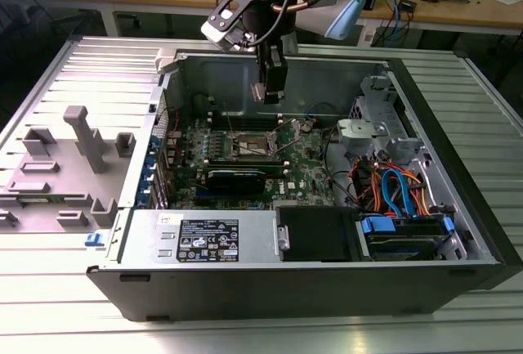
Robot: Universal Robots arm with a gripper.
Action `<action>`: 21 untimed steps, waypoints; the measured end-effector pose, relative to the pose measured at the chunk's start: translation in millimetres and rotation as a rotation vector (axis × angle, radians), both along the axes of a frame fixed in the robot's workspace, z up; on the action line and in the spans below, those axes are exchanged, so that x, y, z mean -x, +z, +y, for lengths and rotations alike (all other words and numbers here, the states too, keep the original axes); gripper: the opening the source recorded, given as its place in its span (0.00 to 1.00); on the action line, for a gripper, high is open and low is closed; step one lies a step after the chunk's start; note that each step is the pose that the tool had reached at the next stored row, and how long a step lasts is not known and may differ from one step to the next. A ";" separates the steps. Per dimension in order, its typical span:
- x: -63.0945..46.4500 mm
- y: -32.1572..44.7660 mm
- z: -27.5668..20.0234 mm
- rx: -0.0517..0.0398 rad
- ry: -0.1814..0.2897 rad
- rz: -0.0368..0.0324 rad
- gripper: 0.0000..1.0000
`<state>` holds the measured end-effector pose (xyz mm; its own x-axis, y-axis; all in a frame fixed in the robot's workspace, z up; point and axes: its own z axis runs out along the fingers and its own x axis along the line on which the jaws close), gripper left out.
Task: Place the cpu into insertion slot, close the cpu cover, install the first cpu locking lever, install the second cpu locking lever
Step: 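Place the cpu into insertion slot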
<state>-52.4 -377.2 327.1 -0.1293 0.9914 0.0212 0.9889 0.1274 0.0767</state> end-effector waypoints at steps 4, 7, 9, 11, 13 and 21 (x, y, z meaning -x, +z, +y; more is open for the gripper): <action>0.0 -0.2 0.0 0.0000 -0.004 0.0000 0.55; 0.0 -0.5 0.0 -0.0001 -0.031 -0.0001 0.55; 0.0 -0.7 0.0 -0.0002 -0.070 -0.0001 0.55; 0.6 -1.1 0.0 0.0001 -0.099 0.0001 0.55; 5.2 -1.6 0.0 -0.0002 -0.103 -0.0001 0.55; 7.0 -2.2 0.0 0.0000 -0.104 0.0000 0.55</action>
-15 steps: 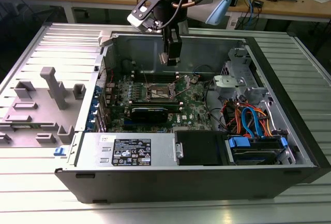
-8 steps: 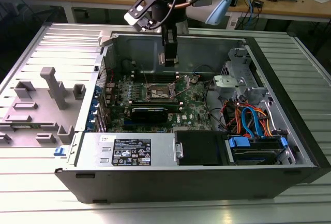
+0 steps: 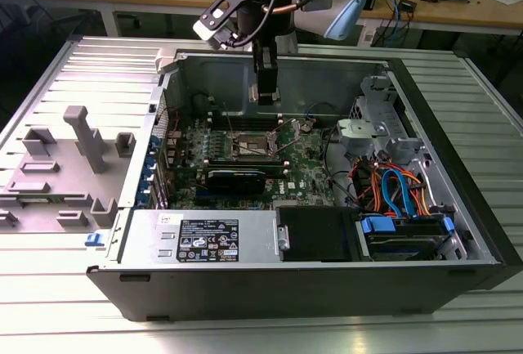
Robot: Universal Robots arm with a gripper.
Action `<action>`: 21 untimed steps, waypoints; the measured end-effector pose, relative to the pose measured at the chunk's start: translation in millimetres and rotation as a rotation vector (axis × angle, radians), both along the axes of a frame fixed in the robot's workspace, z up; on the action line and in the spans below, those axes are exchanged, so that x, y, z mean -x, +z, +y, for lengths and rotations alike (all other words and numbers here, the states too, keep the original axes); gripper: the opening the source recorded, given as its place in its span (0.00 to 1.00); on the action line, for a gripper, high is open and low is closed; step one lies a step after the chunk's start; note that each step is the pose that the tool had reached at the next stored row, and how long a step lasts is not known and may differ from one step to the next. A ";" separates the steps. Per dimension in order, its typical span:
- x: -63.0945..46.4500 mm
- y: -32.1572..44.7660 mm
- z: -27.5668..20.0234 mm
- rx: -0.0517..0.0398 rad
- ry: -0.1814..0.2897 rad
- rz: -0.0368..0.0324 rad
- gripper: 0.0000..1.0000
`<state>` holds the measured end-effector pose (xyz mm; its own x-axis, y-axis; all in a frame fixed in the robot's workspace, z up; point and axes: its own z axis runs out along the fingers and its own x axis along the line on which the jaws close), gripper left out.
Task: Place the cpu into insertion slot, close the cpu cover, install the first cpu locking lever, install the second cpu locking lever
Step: 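Place the cpu into insertion slot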
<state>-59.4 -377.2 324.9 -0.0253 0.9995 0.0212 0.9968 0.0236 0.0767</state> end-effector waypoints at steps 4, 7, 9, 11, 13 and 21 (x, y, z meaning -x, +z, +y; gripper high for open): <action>0.0 -0.6 0.0 -0.0001 0.000 0.0000 0.55; 0.0 -1.2 0.0 0.0000 0.000 0.0000 0.55; 0.0 -1.5 0.0 -0.0001 0.000 0.0000 0.55; 0.0 -1.9 0.0 -0.0001 0.000 -0.0001 0.55; 0.0 -2.5 0.0 -0.0001 0.000 0.0000 0.55; 0.0 -4.5 0.0 0.0000 0.000 0.0000 0.55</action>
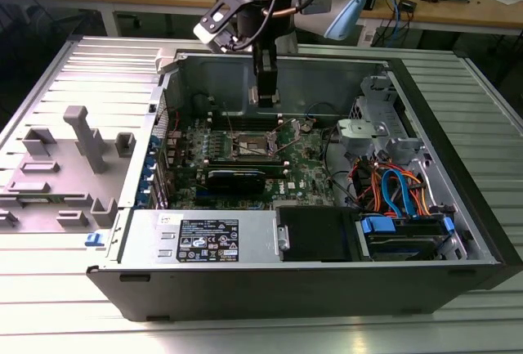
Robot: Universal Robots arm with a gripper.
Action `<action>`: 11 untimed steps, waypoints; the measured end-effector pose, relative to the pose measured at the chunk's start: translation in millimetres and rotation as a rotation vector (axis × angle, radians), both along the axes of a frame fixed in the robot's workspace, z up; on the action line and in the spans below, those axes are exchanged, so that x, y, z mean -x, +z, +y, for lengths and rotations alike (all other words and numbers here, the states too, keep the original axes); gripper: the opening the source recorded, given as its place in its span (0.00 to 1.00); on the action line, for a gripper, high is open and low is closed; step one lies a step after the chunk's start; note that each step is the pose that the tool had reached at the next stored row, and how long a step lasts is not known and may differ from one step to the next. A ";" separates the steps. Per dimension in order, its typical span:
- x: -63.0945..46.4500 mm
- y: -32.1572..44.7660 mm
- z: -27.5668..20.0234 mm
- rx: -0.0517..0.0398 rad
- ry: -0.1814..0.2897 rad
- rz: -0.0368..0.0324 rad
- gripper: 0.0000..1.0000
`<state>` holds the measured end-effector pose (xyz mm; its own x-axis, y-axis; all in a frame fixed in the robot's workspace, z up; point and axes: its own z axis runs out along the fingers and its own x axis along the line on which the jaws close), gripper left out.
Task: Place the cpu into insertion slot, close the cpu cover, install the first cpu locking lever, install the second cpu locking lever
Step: 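Place the cpu into insertion slot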
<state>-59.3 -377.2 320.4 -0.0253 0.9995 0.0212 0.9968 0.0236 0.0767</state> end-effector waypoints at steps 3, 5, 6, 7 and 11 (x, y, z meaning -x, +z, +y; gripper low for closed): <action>0.0 -0.7 0.0 0.0000 0.000 0.0000 0.55; 0.0 -1.2 0.0 0.0000 0.000 0.0000 0.55; 0.0 -1.4 0.0 0.0000 0.000 0.0000 0.55; 0.0 -1.6 0.0 0.0000 0.000 0.0000 0.55; 0.0 -3.1 0.0 0.0000 0.000 0.0000 0.55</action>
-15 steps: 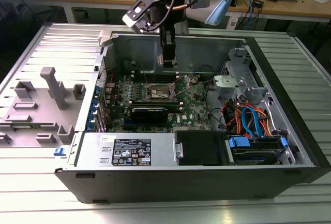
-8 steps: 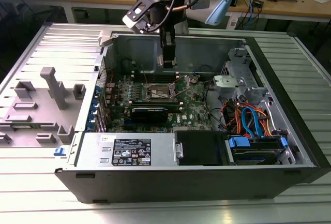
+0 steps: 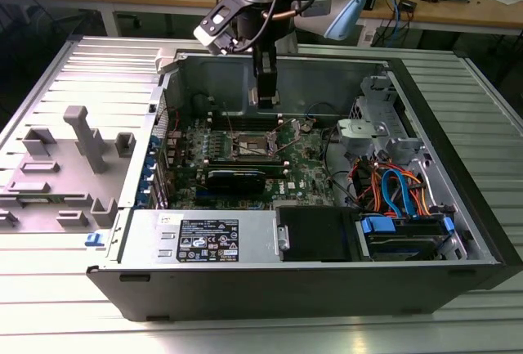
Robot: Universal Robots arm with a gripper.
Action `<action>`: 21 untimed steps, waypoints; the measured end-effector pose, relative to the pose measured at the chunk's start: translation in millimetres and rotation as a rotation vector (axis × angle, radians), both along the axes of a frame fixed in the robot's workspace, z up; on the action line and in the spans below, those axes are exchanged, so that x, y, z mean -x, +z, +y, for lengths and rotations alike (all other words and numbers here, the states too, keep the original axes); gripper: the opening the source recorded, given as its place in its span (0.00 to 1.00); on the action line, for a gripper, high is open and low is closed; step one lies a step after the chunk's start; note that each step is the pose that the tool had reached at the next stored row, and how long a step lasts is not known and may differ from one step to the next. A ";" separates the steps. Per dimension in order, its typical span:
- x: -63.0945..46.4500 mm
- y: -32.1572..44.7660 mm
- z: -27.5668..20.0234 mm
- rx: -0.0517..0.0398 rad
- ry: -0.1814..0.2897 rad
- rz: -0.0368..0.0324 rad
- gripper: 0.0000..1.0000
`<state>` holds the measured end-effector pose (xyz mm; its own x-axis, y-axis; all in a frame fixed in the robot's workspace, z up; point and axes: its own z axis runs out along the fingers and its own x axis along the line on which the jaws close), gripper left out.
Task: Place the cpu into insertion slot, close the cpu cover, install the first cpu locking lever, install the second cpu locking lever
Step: 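Place the cpu into insertion slot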
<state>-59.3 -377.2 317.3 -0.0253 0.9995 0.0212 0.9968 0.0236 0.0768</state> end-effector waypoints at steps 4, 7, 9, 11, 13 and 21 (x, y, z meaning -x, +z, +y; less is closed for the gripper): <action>0.0 -1.2 0.0 0.0001 0.000 0.0000 0.55; 0.0 -1.8 0.0 0.0000 0.000 0.0000 0.55; 0.0 -2.3 0.0 0.0000 0.000 0.0000 0.55; 0.0 -2.6 0.0 0.0000 0.000 0.0000 0.55; 0.0 -2.9 -0.1 0.0000 0.000 0.0000 0.55; 0.0 -5.3 -0.4 -0.0007 0.000 -0.0003 0.55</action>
